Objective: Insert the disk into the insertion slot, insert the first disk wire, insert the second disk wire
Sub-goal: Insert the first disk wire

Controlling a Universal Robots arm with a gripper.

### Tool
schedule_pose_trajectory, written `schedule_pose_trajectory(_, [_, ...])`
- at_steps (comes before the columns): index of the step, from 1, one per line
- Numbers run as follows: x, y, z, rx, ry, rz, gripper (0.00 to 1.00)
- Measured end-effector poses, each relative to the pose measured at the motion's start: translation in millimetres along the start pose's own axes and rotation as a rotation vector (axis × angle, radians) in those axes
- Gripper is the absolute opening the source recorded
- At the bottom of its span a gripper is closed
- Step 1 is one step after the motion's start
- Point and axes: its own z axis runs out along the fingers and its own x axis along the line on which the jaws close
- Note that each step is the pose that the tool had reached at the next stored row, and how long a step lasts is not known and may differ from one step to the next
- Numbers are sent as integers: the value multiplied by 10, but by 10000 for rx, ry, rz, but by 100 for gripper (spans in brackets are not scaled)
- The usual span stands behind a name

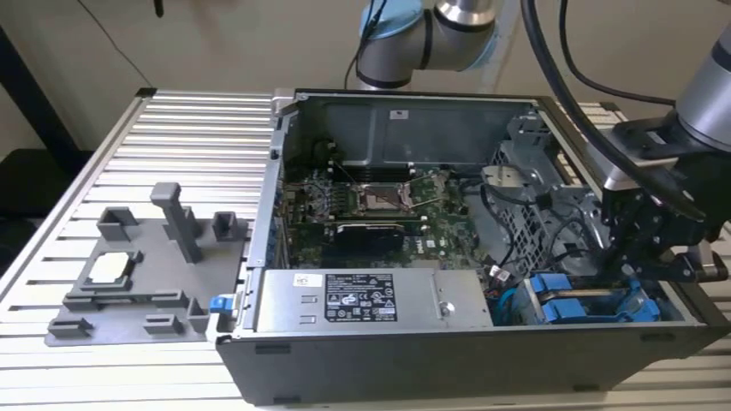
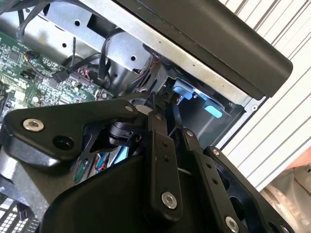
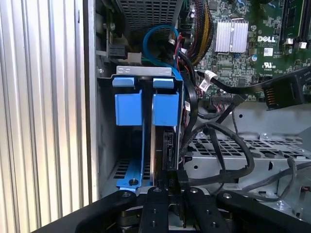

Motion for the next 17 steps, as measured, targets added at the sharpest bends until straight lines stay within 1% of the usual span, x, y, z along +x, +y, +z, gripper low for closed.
schedule_pose_trajectory(8, [1,4,47,1,16,58,19])
schedule_pose_trajectory(13, [1,8,67,-16,-7,64,20])
schedule_pose_trajectory(15, [1,6,65,-24,-4,62,20])
schedule_pose_trajectory(16, [1,5,57,-29,4,61,27])
schedule_pose_trajectory(17, [0,4,48,-35,6,61,27])
